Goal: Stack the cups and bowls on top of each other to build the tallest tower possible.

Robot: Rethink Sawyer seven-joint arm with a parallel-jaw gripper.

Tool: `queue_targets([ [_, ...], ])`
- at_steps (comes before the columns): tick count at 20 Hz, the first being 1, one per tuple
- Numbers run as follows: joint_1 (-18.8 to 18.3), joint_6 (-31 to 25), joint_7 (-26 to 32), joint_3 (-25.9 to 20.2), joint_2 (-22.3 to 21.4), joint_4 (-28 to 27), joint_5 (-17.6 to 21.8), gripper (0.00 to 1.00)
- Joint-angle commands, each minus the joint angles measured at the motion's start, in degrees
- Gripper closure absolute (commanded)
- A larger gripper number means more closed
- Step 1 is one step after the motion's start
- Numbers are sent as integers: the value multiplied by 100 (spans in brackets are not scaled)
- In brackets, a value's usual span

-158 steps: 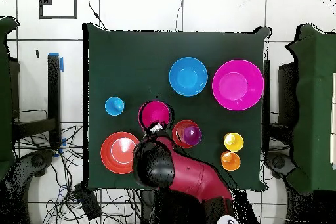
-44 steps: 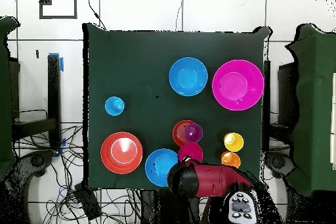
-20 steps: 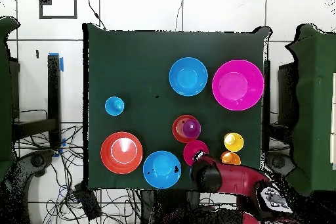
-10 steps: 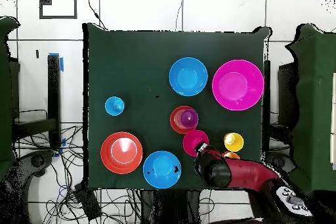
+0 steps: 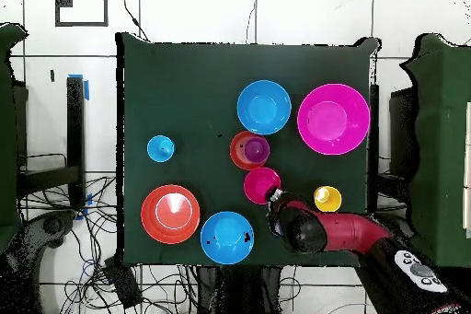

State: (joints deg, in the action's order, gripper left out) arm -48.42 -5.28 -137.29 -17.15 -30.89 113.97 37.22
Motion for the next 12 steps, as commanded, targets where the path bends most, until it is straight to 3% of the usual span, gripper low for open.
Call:
queue_targets([
  [1, 96, 55, 680, -1257, 291, -5, 503, 100],
  [8, 418, 81, 181, -970, -168, 298, 408, 100],
  [12, 485, -180, 51, -866, -587, 623, 187, 100],
])
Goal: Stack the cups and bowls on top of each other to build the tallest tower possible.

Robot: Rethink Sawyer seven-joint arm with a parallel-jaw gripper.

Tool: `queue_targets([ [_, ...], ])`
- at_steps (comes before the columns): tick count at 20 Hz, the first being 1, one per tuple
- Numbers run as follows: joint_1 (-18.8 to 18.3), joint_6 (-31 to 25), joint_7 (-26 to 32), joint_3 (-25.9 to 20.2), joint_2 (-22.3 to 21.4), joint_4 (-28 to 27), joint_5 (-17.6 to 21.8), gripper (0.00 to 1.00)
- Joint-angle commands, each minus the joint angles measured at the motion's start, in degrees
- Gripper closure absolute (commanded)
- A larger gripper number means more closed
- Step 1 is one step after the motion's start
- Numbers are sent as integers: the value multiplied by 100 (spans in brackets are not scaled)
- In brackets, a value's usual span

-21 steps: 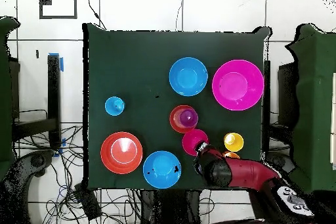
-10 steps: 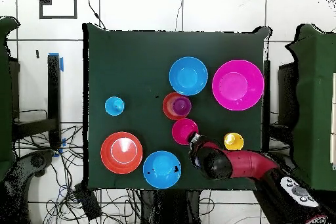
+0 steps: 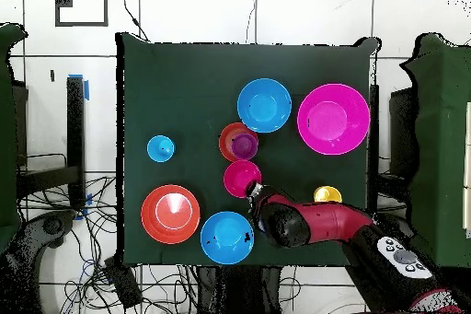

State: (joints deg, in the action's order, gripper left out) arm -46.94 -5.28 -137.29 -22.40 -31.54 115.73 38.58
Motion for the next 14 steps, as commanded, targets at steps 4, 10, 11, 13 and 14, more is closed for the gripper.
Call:
queue_targets([
  [4, 473, -563, 28, -18, -592, 670, -34, 100],
  [10, 1233, -1230, -327, 743, -1487, 1291, -445, 100],
  [11, 1220, -1477, -240, 684, -1789, 1451, -641, 100],
  [13, 1103, -1894, 14, 455, -2330, 1698, -1037, 100],
  [14, 1013, -1897, 97, 319, -2499, 1732, -1147, 100],
])
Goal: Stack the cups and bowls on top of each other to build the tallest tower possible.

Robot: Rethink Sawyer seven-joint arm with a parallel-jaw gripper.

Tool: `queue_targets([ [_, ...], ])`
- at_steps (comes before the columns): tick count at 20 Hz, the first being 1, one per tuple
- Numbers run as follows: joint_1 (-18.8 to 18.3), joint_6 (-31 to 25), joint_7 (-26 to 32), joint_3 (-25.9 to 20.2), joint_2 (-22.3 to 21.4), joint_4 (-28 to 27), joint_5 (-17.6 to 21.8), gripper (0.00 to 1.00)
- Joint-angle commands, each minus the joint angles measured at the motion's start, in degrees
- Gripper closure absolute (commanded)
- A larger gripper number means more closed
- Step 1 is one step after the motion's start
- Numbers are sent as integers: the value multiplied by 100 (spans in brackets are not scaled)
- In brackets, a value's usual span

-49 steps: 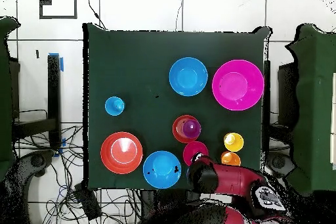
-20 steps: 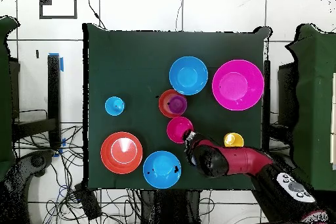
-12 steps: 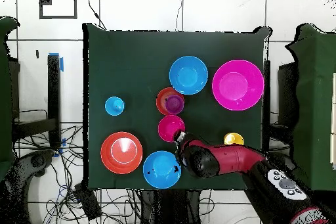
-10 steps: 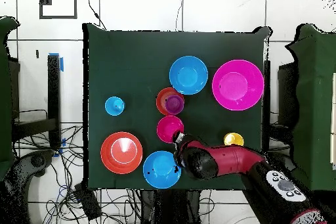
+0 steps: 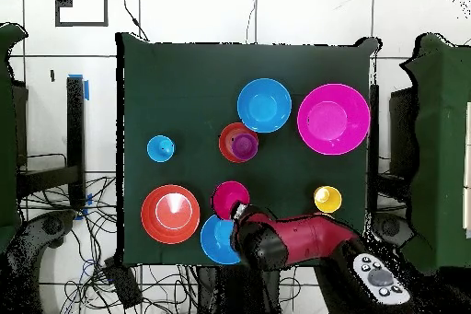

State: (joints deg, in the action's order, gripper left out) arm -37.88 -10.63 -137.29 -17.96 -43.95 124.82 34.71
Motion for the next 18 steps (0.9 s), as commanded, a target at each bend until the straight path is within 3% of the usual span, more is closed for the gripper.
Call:
queue_targets([
  [1, 29, -1406, 232, -270, -1362, 776, -827, 100],
  [7, -344, -1614, 783, -881, -1867, 314, -1129, 100],
  [10, -479, -1625, 800, -1018, -1880, 145, -1167, 100],
  [12, -401, -1609, 623, -791, -1692, -81, -923, 100],
  [16, 282, -1106, -448, 229, -721, -823, -198, 100],
  [18, 740, -786, -1036, 675, -159, -1184, -274, 100],
])
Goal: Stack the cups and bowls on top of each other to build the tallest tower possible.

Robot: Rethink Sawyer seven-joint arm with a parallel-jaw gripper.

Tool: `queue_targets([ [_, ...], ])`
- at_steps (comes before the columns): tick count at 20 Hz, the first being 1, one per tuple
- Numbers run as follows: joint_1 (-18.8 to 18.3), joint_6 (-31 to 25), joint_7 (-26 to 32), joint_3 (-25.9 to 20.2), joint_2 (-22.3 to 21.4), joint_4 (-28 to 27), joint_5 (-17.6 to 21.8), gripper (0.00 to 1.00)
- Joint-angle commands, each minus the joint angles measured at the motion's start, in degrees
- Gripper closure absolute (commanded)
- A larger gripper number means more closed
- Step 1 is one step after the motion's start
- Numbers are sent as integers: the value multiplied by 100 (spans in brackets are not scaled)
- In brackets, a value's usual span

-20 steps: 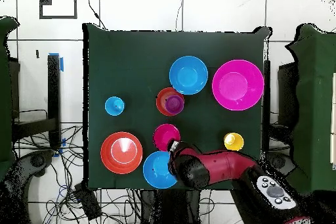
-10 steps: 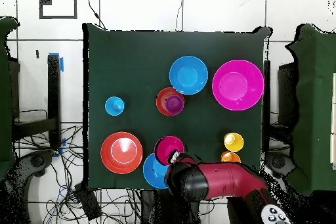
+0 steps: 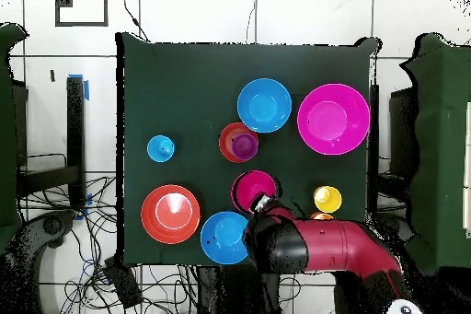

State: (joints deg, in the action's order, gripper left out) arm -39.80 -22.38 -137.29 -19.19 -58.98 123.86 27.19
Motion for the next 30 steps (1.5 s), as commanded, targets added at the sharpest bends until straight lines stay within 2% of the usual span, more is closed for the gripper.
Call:
queue_targets([
  [1, 1008, 411, -1115, 826, 1536, -1172, 242, 100],
  [4, 1307, 551, -1386, 1005, 2004, -1500, -359, 100],
  [6, 1447, 780, -1436, 1113, 2198, -1765, -592, 100],
  [10, 1310, 1032, -1205, 795, 2167, -1798, -1115, 100],
  [13, 1458, 1099, -1164, 891, 2160, -1955, -1363, 100],
  [17, 1326, 777, -710, 756, 2176, -2208, -1546, 100],
  [25, 747, 32, 15, 363, 1843, -2139, -1689, 100],
  [28, 539, -453, 32, 143, 1491, -1826, -1973, 100],
  [30, 408, -940, 31, -25, 1031, -1515, -2270, 100],
])
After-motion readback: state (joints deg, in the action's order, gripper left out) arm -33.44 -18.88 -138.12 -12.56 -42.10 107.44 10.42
